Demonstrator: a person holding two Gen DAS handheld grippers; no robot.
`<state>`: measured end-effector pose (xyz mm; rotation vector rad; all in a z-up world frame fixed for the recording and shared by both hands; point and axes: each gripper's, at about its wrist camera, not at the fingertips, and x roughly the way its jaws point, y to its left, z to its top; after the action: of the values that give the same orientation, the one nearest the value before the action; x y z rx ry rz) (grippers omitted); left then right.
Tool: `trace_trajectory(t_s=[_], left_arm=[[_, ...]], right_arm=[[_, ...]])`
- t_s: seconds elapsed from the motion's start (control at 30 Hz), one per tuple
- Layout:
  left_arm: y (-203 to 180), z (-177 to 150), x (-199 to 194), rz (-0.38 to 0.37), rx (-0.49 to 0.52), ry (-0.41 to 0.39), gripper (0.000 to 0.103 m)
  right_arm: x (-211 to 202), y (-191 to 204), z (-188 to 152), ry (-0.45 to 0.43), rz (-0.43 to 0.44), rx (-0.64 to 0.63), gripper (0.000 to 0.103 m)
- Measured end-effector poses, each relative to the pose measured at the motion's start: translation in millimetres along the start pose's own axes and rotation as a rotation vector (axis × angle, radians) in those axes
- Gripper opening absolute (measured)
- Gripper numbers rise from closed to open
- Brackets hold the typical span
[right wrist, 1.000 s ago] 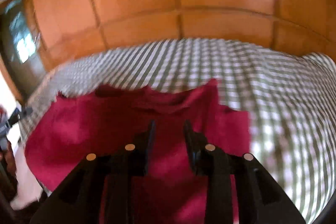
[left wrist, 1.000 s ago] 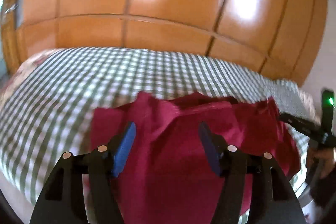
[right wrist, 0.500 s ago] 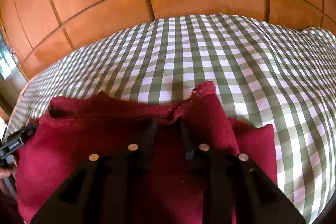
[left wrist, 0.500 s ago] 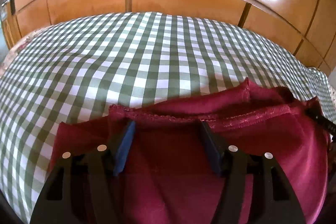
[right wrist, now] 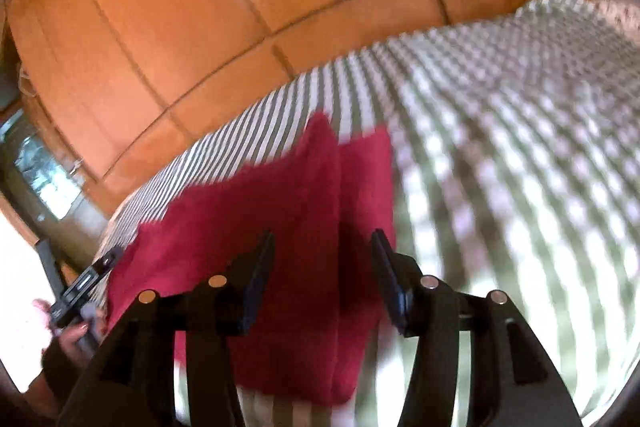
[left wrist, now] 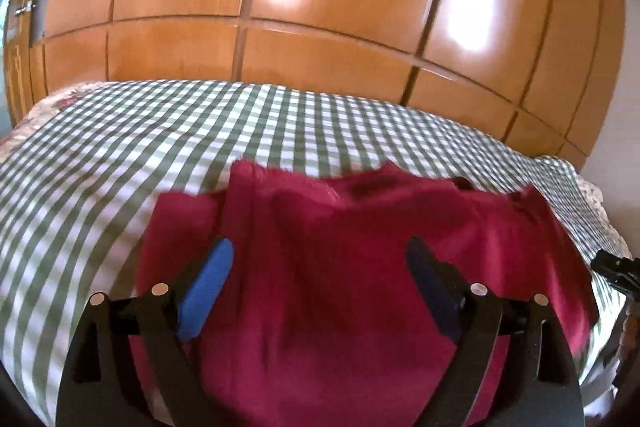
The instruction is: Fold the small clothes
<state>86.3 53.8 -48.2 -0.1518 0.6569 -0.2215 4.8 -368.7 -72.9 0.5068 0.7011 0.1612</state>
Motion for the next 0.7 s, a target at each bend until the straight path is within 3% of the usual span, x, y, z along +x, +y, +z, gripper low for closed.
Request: trace_trajectory(t_s=[0.07, 0.1, 0.13, 0.17, 0.3, 0.33, 0.43, 0.57, 0.67, 0.7], left_arm=[[-5.3, -13.8, -10.5, 0.012, 0.022, -0.001, 0.087], [-6.6, -18.9, -13.7, 0.020, 0.035, -0.002, 0.087], [-8.4, -24.5, -14.8, 0.046, 0.057, 0.003, 0.087], [-8.7, -27.0, -13.8, 0.062, 0.071, 0.016, 0.087], [-4.4, -30.7, -17.3, 0.102, 0.094, 0.033, 0.087], [-2.6, -31.2, -16.7, 0.127, 0.094, 0.041, 0.087], [5.5, -34.7, -17.7, 0.103, 0.045, 0.054, 0.087], [1.4, -33.7, -23.1, 0.102, 0.063, 0.050, 0.087], [7.0, -31.6, -33.4, 0.106, 0.024, 0.028, 0.087], [11.7, -29.8, -36.0, 0.108, -0.001, 0.017, 0.087]], right_arm=[[0.8, 5.4, -13.9, 0.034, 0.021, -0.019, 0.044], [3.1, 8.5, -19.2, 0.049, 0.019, -0.034, 0.034], [5.0, 11.4, -23.8, 0.066, 0.011, -0.049, 0.016], [8.8, 14.6, -28.5, 0.089, -0.009, -0.071, 0.009], [-7.0, 18.6, -33.1, 0.078, -0.003, -0.092, 0.007], [-14.4, 17.1, -35.6, 0.071, -0.009, -0.093, 0.007], [-18.6, -0.2, -49.1, 0.097, -0.061, -0.070, 0.006], [-8.5, -7.7, -55.5, 0.110, -0.067, -0.032, 0.009], [-16.1, 11.8, -42.7, 0.059, -0.101, -0.103, 0.029], [-19.8, 20.2, -38.4, 0.026, -0.111, -0.135, 0.041]])
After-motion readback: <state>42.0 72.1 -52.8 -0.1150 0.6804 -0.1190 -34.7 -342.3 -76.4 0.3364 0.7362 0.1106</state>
